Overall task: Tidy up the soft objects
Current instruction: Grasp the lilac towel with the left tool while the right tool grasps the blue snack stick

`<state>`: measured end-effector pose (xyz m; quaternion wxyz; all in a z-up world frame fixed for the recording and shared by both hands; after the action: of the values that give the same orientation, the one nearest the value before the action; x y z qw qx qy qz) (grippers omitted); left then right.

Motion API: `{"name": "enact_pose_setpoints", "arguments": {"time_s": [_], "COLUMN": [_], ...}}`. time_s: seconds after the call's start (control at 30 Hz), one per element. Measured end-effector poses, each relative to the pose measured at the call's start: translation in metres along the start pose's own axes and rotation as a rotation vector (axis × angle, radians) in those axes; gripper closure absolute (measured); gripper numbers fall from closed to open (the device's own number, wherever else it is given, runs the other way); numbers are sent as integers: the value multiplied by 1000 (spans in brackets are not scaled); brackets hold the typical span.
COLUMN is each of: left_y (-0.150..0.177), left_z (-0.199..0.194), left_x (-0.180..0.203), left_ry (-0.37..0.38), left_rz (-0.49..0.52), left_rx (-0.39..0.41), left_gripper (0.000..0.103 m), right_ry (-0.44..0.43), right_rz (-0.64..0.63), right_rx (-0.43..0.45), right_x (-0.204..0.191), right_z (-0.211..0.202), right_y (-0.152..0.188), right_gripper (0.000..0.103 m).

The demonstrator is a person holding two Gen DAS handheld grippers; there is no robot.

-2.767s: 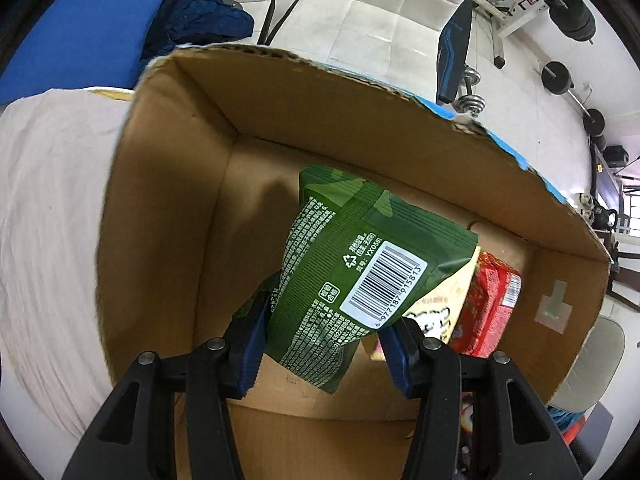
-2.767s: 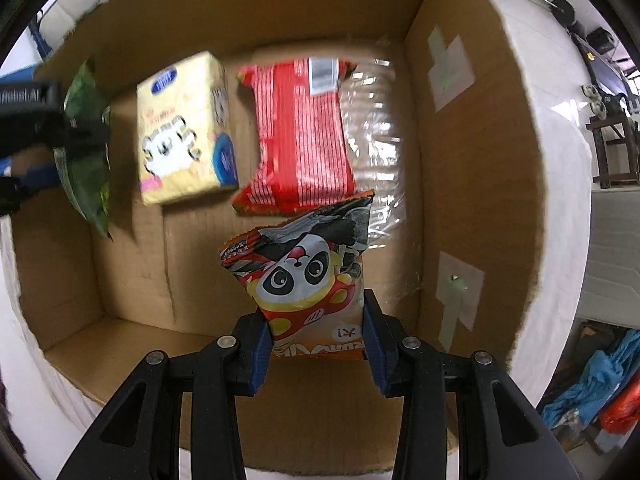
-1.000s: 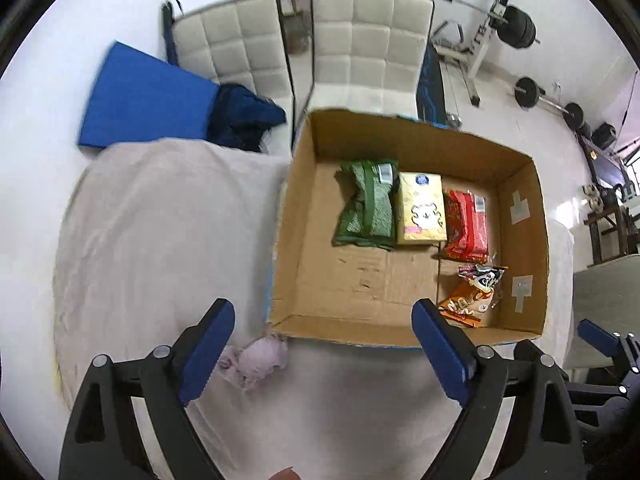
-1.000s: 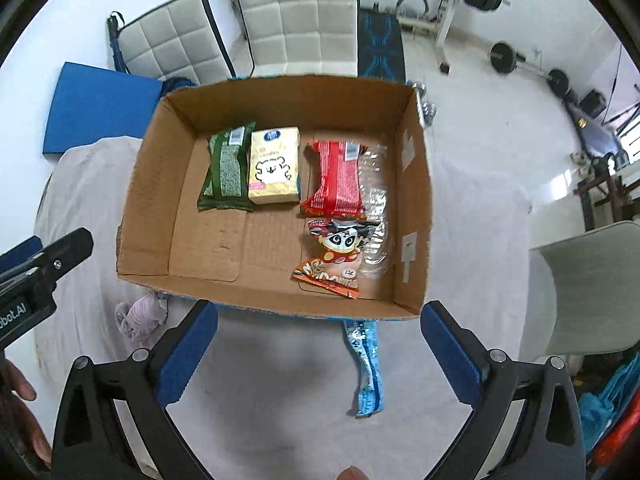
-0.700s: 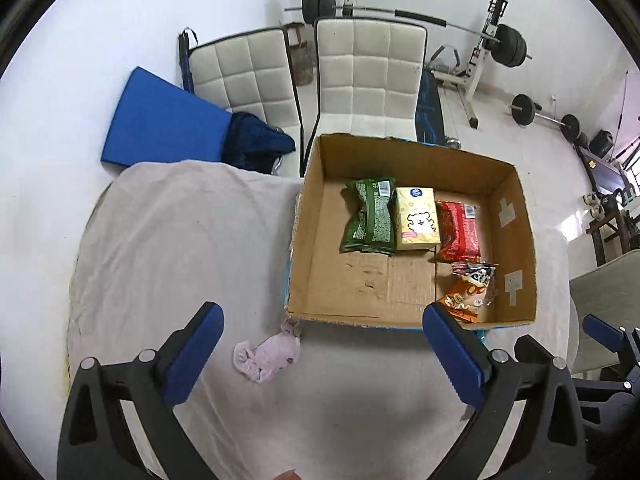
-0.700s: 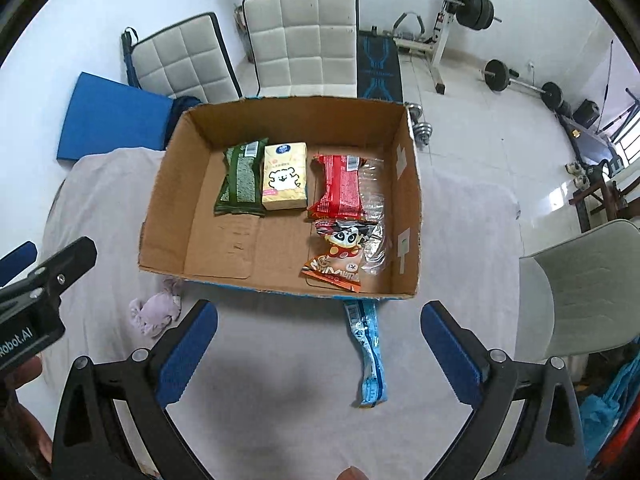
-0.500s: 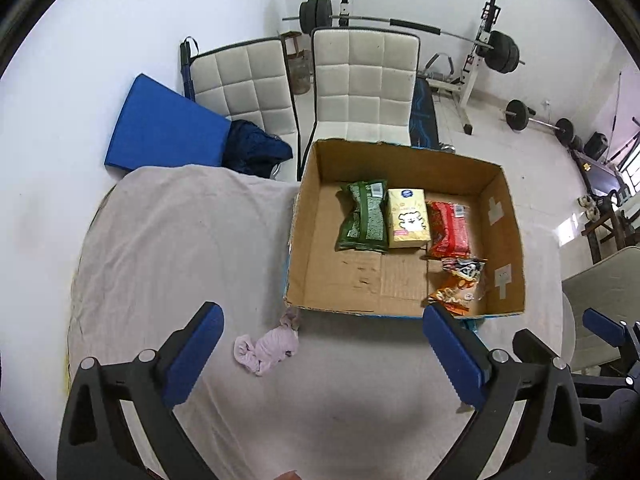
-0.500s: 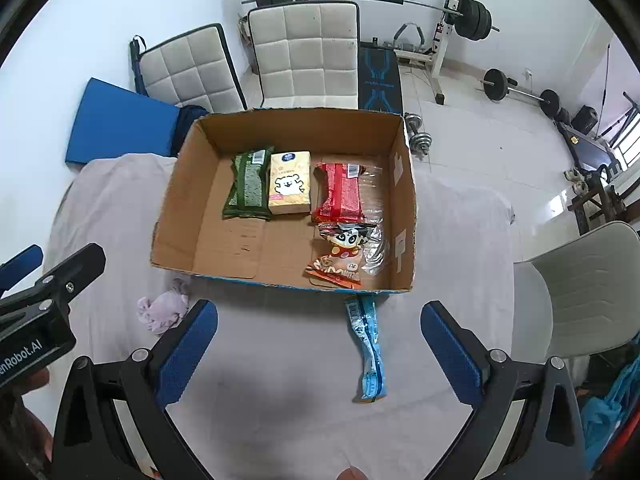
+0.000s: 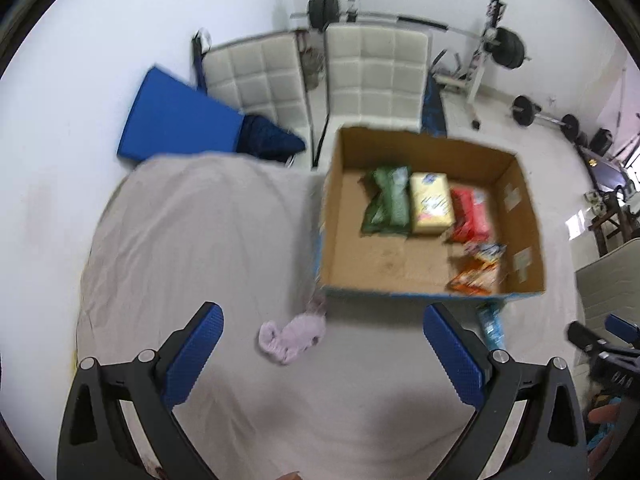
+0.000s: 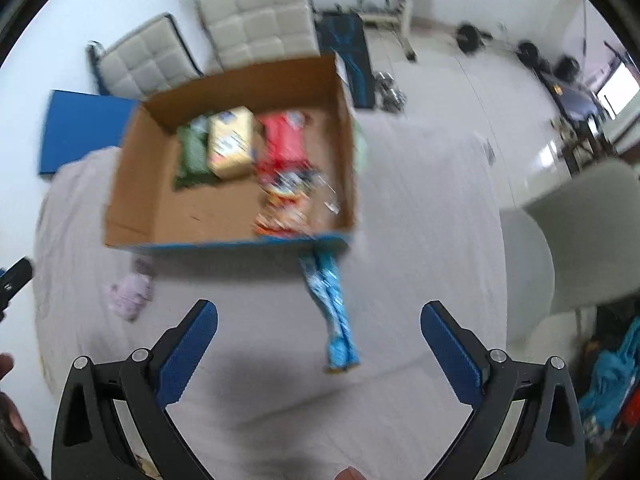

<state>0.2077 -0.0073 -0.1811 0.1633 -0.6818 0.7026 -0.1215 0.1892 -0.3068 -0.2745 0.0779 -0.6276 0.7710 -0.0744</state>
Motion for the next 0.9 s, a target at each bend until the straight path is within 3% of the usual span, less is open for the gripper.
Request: {"name": "enact_pose_setpoints", "arguments": {"time_s": [0.23, 0.53, 0.67, 0.9], "left_y": [49, 92, 99, 95], "left_z": [86, 186, 214, 231], "left_x": [-30, -49, -46, -25], "left_ry": [-64, -134, -125, -84], "left_rz": [-32, -5, 37, 156], "left_rx": [-184, -389, -445, -444], "left_gripper": [0, 1, 1, 1], "right_ry": [37, 36, 44, 79], "right_rz": [53, 62, 66, 76], "right_rx": [-152, -268, -289, -327], "right_x": [31, 25, 22, 23], "right_z": [82, 152, 169, 191], "right_y": [38, 61, 61, 64], "right_gripper": [0, 0, 0, 1]}}
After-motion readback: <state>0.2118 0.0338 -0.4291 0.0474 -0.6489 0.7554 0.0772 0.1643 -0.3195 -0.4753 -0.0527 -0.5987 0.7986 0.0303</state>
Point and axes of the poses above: each gripper's, at about its wrist camera, not at the fingertips, and z roughly the way its jaws point, x to its right, y to its underside, the point moved 10 cm from there along z, roughly the way its jaws point
